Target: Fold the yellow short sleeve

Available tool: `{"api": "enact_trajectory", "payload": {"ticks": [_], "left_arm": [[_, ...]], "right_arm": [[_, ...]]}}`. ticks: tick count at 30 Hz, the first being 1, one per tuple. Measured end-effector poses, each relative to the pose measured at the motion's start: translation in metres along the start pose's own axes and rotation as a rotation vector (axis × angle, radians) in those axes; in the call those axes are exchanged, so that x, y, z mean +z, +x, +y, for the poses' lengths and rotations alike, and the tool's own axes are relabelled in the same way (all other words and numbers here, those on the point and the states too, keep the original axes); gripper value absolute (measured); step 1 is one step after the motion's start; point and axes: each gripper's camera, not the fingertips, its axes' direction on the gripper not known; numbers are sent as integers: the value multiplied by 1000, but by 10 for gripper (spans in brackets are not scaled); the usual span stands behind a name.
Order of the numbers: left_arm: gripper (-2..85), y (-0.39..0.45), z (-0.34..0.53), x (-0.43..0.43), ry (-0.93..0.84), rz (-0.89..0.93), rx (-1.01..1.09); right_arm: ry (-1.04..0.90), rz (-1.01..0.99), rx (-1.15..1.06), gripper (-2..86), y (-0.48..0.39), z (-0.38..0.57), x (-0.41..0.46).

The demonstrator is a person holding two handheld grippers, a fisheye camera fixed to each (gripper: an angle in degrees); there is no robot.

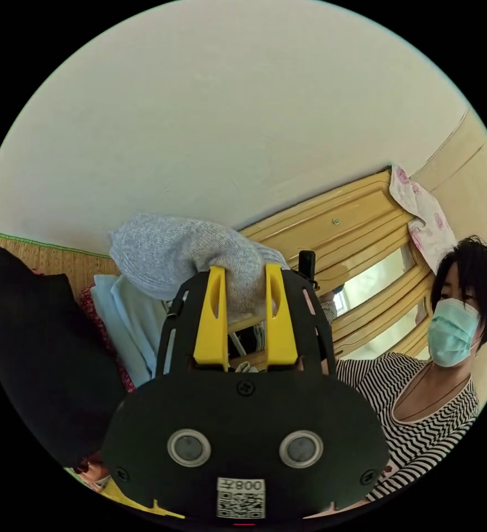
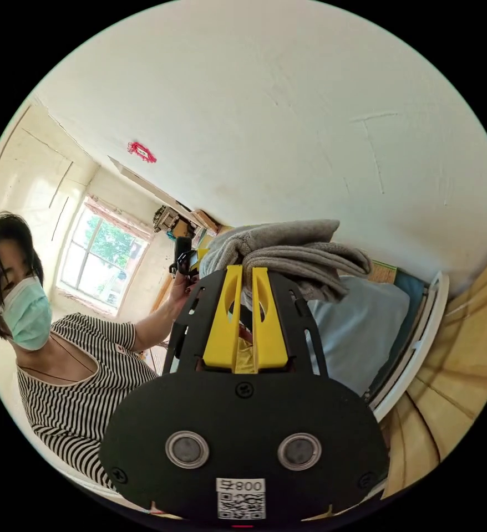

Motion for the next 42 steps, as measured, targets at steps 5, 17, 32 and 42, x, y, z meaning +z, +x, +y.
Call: {"api": "enact_trajectory", "payload": {"ticks": [5, 17, 32, 42], "left_arm": [[120, -33, 32, 51, -143, -69, -155], [77, -96, 96, 55, -410, -248, -389], [151, -124, 122, -142, 98, -526, -547], [218, -171, 119, -146, -9, -406, -599]], "right_arm": [[-126, 207, 170, 18, 41, 42, 14], [-364, 286, 323, 1, 105, 76, 123], [-480, -39, 229, 93, 93, 34, 257], [-526, -81, 391, 114, 138, 33, 266]]}}
